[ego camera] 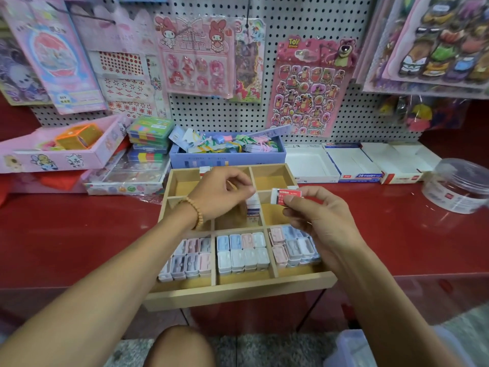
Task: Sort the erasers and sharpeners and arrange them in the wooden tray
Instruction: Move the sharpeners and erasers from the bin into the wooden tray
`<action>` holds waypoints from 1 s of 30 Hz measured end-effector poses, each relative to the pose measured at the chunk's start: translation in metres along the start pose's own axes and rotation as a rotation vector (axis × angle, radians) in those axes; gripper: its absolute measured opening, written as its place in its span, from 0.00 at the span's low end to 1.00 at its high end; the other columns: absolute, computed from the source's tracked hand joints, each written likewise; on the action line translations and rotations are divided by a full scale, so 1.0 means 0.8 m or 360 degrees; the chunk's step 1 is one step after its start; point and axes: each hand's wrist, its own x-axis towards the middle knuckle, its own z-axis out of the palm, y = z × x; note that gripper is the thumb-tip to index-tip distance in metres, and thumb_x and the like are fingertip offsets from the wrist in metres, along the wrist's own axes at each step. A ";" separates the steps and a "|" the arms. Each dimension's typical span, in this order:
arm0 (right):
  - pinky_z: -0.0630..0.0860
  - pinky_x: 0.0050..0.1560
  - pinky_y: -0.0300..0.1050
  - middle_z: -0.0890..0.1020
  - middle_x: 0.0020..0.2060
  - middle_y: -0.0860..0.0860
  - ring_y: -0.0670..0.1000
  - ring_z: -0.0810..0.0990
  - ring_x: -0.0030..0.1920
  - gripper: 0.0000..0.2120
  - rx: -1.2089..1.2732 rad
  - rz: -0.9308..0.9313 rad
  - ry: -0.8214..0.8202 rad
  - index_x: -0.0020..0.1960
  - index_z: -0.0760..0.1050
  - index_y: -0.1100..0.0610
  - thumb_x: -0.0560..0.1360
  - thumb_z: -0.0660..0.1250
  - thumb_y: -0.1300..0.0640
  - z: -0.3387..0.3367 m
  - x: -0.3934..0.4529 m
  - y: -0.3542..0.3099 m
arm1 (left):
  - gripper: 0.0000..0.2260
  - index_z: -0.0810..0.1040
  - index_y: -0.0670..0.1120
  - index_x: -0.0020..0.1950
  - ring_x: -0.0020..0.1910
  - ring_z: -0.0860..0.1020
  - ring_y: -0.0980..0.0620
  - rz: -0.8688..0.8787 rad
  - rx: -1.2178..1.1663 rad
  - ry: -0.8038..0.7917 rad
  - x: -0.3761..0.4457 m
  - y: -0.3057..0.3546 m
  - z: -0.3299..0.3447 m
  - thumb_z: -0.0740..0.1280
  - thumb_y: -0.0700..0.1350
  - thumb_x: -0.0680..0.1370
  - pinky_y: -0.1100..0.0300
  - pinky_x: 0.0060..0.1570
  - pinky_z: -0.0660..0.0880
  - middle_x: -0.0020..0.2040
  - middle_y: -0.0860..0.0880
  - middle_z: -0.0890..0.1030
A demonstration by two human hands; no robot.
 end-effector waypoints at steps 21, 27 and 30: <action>0.78 0.57 0.62 0.84 0.45 0.52 0.50 0.80 0.43 0.05 -0.0672 -0.0203 -0.0054 0.53 0.82 0.54 0.79 0.68 0.58 0.033 0.073 -0.008 | 0.11 0.79 0.50 0.44 0.35 0.74 0.59 -0.0123 0.0238 0.0283 0.062 -0.063 -0.083 0.74 0.35 0.71 0.62 0.43 0.77 0.40 0.53 0.77; 0.78 0.59 0.48 0.84 0.51 0.51 0.51 0.82 0.56 0.09 -0.0833 -0.0341 -0.0050 0.58 0.81 0.55 0.79 0.67 0.59 0.016 0.100 -0.011 | 0.09 0.81 0.46 0.54 0.42 0.73 0.55 -0.0059 0.0783 0.0178 0.082 -0.101 -0.075 0.71 0.39 0.75 0.64 0.50 0.70 0.52 0.48 0.79; 0.78 0.58 0.49 0.84 0.52 0.51 0.52 0.82 0.56 0.10 -0.0884 -0.0364 -0.0074 0.60 0.80 0.54 0.80 0.66 0.58 0.010 0.109 -0.008 | 0.09 0.81 0.48 0.56 0.46 0.72 0.53 -0.0022 0.0896 0.0102 0.089 -0.110 -0.062 0.71 0.41 0.76 0.60 0.53 0.71 0.55 0.47 0.76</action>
